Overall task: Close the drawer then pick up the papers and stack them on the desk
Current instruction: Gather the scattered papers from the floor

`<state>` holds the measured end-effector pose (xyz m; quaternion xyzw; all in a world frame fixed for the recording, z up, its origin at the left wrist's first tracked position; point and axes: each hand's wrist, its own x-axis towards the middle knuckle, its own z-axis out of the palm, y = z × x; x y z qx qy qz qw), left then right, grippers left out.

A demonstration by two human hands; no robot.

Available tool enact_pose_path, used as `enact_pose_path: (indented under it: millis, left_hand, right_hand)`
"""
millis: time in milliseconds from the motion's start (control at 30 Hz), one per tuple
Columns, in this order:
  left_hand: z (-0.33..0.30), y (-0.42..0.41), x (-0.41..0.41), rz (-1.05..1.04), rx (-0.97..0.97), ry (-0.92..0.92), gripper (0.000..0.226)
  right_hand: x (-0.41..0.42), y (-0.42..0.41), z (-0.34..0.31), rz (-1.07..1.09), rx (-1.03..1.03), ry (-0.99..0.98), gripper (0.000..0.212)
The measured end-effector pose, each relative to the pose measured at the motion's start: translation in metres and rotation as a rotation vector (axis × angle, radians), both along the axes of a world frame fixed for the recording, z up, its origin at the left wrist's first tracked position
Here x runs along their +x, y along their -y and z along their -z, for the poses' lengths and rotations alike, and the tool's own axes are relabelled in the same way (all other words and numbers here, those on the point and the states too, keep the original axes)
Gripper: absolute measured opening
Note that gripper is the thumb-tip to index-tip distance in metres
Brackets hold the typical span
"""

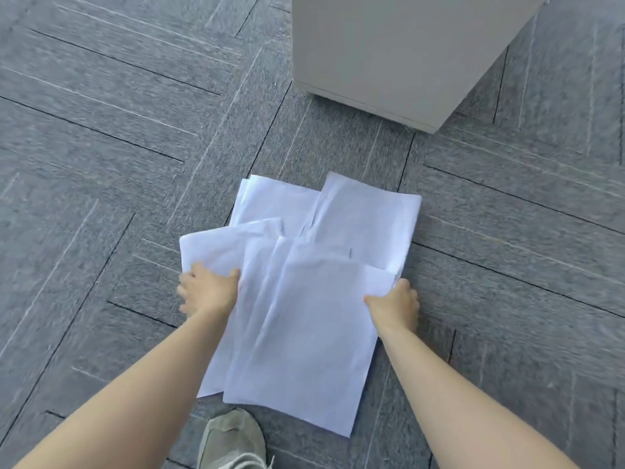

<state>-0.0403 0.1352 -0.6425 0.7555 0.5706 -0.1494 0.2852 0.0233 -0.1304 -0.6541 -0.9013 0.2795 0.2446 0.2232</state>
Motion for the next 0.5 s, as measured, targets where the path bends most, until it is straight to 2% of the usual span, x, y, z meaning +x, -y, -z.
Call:
enact_pose_path:
  millis: [100, 233, 367, 500]
  left_hand:
    - [0.008, -0.008, -0.006, -0.197, -0.134, 0.099, 0.081]
    - [0.009, -0.016, -0.005, -0.231, 0.005, 0.026, 0.083]
    - [0.015, -0.030, -0.005, -0.283, -0.034, 0.130, 0.085]
    - [0.014, -0.045, -0.010, -0.307, 0.108, 0.004, 0.086]
  right_hand:
    - [0.005, -0.009, -0.004, 0.143, 0.085, -0.014, 0.054]
    - [0.011, -0.027, 0.000, 0.220, 0.195, -0.008, 0.056]
    - [0.014, -0.045, 0.005, 0.232, 0.213, -0.048, 0.058]
    - [0.015, -0.051, 0.005, 0.197, 0.309, -0.070, 0.028]
